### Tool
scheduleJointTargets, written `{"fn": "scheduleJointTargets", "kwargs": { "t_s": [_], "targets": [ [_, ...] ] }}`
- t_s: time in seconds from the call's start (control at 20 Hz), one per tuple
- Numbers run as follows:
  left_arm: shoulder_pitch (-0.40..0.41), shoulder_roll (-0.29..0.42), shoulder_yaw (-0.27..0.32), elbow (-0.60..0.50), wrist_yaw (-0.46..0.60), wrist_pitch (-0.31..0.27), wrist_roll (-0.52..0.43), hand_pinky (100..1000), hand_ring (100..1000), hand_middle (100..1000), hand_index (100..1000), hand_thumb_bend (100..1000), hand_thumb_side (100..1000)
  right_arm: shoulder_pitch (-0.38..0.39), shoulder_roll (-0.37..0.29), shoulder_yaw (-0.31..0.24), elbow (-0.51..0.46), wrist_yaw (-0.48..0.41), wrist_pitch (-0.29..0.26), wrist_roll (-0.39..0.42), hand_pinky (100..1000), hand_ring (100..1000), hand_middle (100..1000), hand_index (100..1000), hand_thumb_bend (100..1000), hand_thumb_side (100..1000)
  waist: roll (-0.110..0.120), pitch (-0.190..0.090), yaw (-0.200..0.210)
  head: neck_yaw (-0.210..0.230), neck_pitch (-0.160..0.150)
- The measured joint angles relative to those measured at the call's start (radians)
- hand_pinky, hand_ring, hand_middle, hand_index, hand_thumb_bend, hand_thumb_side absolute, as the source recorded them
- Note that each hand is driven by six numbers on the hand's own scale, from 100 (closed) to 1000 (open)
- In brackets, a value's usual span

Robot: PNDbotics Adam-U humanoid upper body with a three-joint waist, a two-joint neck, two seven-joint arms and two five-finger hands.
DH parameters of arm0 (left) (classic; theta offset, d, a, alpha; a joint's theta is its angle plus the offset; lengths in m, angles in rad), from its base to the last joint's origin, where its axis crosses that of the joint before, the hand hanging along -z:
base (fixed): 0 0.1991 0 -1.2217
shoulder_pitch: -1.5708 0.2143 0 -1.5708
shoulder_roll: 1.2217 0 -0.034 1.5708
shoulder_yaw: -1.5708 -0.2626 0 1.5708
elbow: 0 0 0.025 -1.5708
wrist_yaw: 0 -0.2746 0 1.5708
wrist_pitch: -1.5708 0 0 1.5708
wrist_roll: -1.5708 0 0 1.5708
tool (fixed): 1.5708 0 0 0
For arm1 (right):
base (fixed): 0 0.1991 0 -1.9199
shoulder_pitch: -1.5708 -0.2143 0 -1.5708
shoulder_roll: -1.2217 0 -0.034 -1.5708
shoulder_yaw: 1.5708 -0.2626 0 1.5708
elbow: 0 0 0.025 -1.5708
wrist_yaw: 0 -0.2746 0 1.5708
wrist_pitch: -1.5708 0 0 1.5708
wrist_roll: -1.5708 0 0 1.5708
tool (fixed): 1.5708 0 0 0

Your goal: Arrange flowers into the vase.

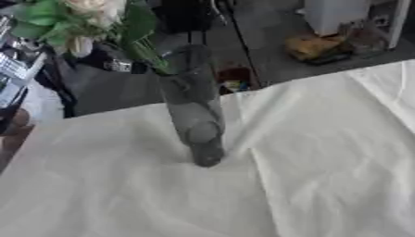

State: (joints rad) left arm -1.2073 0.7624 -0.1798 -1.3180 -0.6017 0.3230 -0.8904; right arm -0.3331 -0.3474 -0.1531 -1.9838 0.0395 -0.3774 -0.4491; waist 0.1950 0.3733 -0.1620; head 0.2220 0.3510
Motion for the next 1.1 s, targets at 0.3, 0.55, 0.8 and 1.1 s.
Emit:
{"fn": "scheduleJointTargets", "kwargs": {
  "t_s": [0.3,0.55,0.8,1.1],
  "targets": [
    [0.0,0.012,0.0,0.009,0.01,-0.007,-0.003,868,984,962,1000,587,760,0.002,0.0,0.0,0.0,-0.002,0.0,0.0,888,865,748,915,100,1000,0.004,-0.008,0.01,-0.004,0.0],
    [0.0,0.016,0.001,0.01,0.011,-0.013,-0.004,865,981,955,991,582,758,0.008,0.0,0.0,0.0,-0.003,0.0,0.0,888,865,748,915,100,1000,0.006,-0.014,0.015,-0.005,0.0],
    [0.007,0.031,0.006,0.015,0.011,-0.016,-0.005,862,976,950,983,579,740,0.008,0.0,0.0,0.0,-0.005,0.0,0.0,888,865,749,915,100,1000,0.006,-0.017,0.018,-0.005,0.004],
    [0.033,0.05,0.007,0.025,0.01,-0.029,-0.006,862,970,946,976,575,726,0.008,0.0,0.0,0.0,-0.006,0.0,-0.001,889,865,749,915,100,1000,0.006,-0.017,0.022,-0.008,0.008]
  ]
}}
